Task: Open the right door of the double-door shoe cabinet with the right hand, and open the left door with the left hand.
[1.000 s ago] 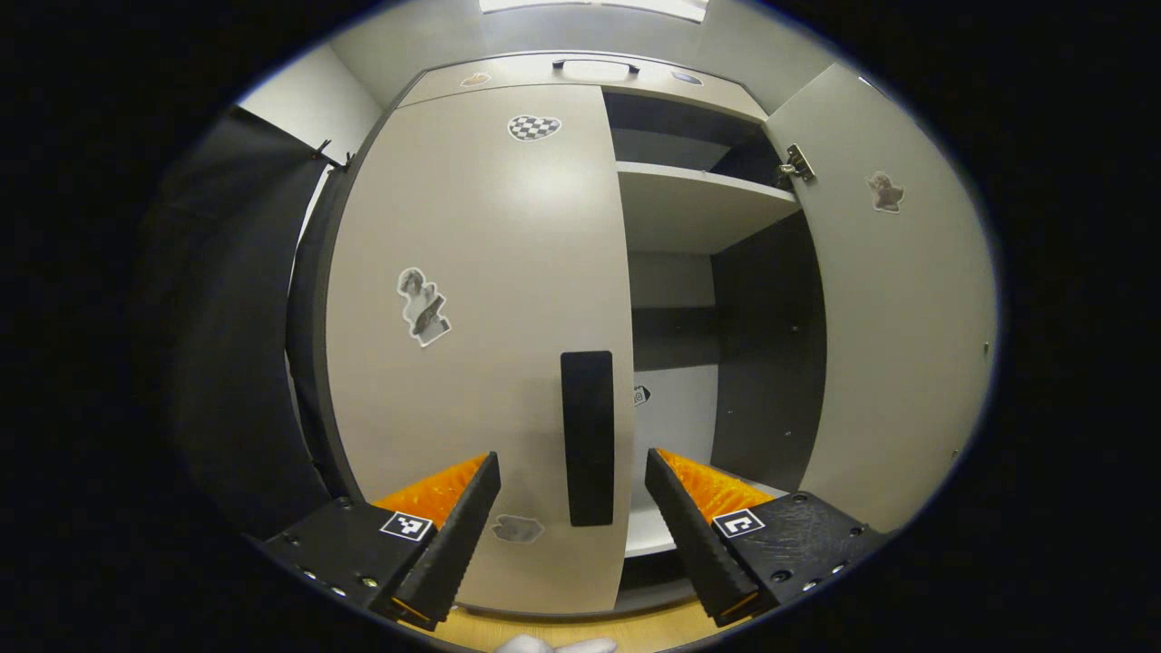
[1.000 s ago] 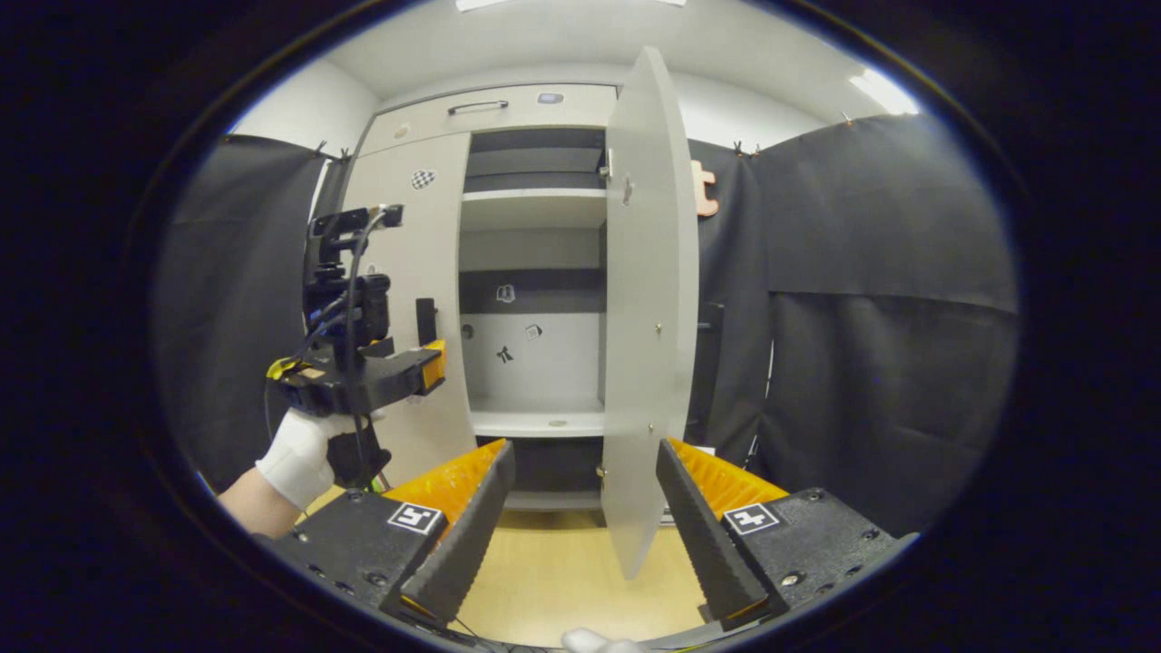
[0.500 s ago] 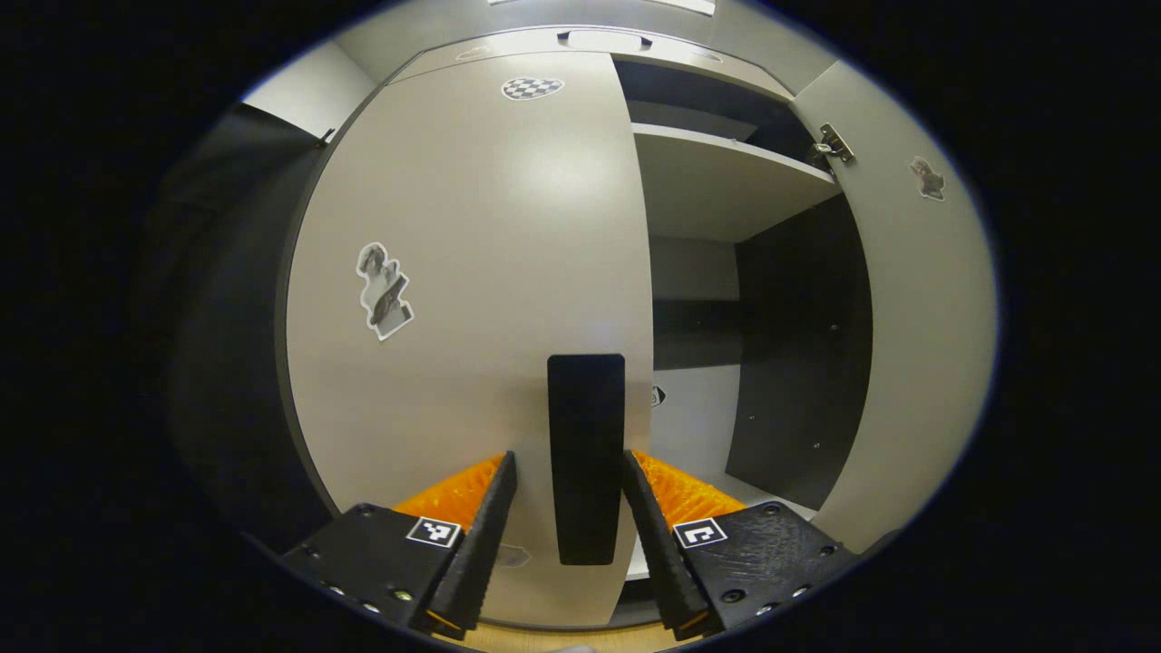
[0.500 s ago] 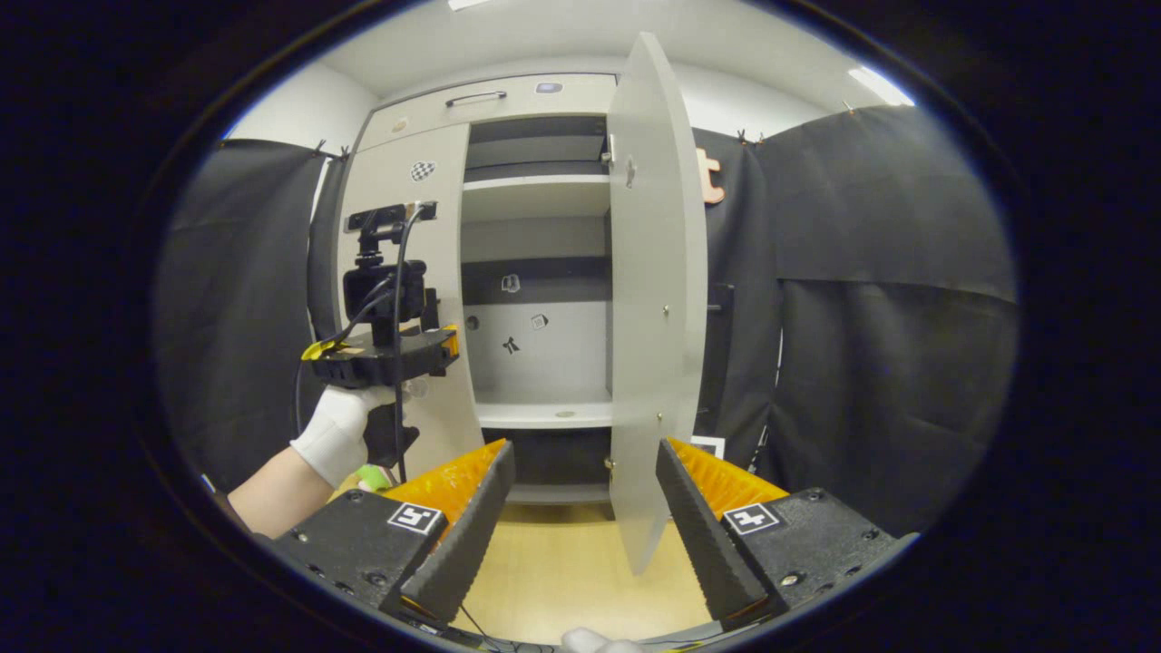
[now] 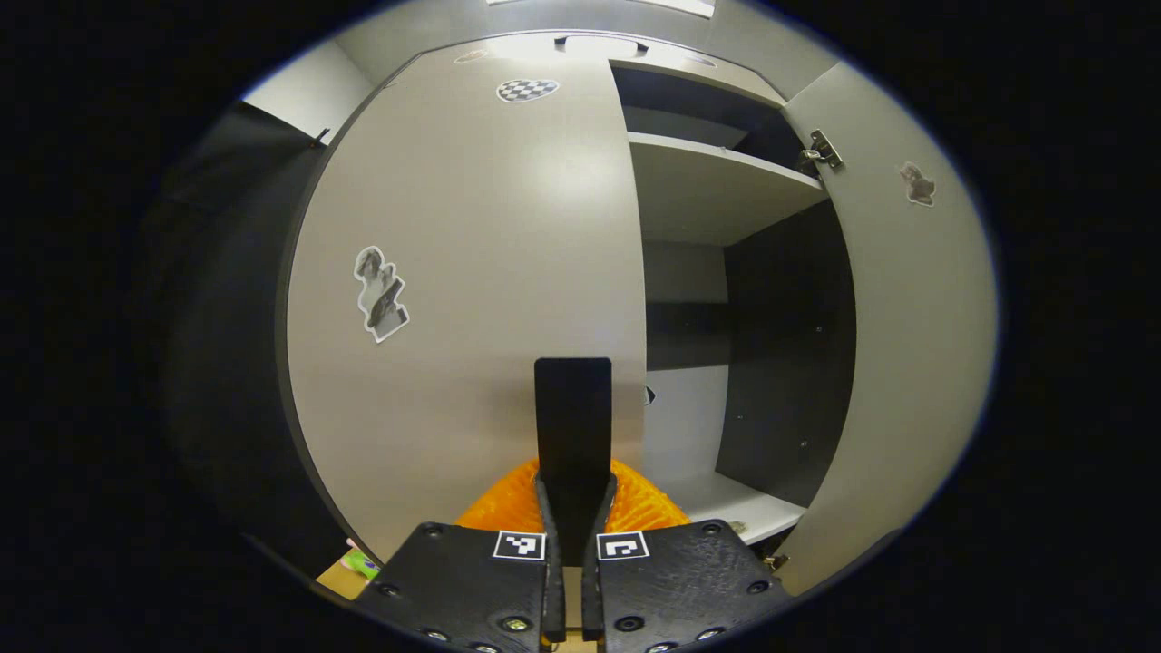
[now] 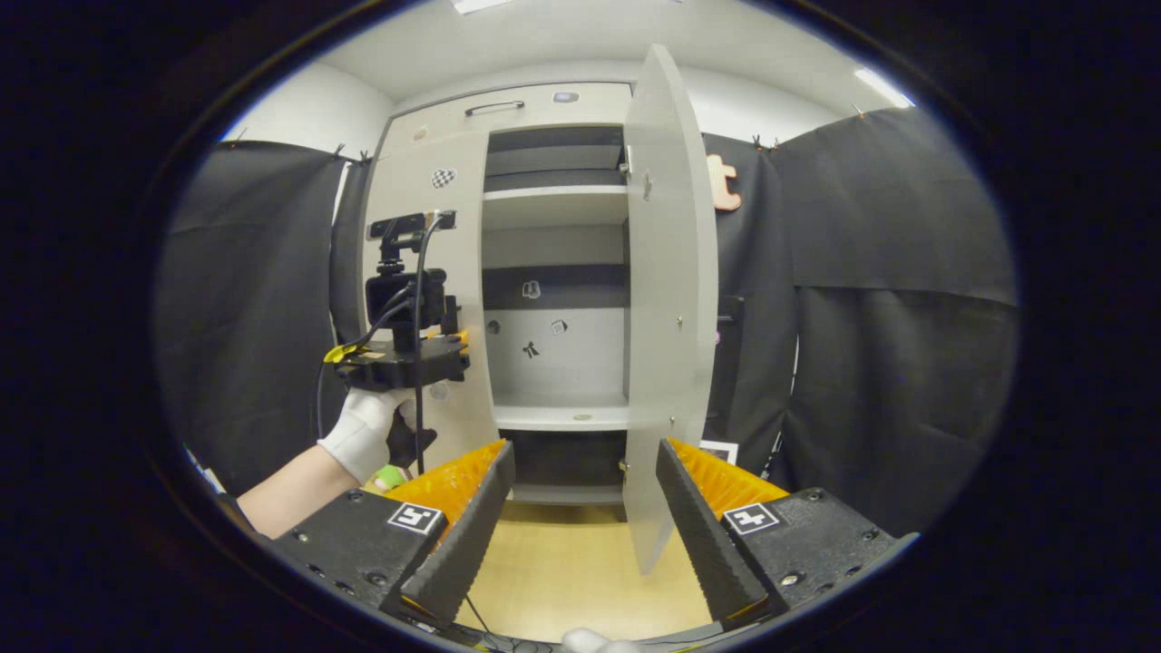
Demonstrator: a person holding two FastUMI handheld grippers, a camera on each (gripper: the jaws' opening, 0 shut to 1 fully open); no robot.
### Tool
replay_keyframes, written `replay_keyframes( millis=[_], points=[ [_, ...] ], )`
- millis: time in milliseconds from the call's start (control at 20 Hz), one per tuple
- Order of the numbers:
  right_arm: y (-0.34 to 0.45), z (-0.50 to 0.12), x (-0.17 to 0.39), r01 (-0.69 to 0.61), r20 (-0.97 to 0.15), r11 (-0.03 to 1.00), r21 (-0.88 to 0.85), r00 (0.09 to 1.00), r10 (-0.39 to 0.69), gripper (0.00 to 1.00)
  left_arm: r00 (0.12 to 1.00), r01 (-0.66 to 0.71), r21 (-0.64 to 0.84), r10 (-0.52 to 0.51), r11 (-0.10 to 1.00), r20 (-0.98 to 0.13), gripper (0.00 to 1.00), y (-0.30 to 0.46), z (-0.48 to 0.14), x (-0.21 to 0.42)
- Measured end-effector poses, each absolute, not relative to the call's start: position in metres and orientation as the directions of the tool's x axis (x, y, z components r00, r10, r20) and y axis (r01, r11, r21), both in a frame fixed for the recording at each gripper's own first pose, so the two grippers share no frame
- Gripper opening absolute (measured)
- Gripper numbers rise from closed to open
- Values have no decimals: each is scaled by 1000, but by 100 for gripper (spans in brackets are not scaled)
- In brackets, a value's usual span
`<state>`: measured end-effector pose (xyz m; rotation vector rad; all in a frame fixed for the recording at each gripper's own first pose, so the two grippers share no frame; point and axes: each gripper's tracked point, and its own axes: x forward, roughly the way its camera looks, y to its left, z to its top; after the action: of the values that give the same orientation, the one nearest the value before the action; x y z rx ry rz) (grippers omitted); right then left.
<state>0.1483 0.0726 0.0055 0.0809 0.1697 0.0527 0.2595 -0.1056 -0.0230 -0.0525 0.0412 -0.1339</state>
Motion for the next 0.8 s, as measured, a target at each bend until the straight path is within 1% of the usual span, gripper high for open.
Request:
replay_keyframes(
  millis=[300, 800],
  points=[
    [76, 4, 140, -74, -164, 993, 91, 983, 88, 97, 984, 175, -52, -176, 983, -30, 6, -98, -21, 239],
    [103, 5, 123, -157, -153, 982, 102, 973, 171, 98, 980, 190, -68, -193, 980, -42, 6, -67, -20, 188]
  ],
)
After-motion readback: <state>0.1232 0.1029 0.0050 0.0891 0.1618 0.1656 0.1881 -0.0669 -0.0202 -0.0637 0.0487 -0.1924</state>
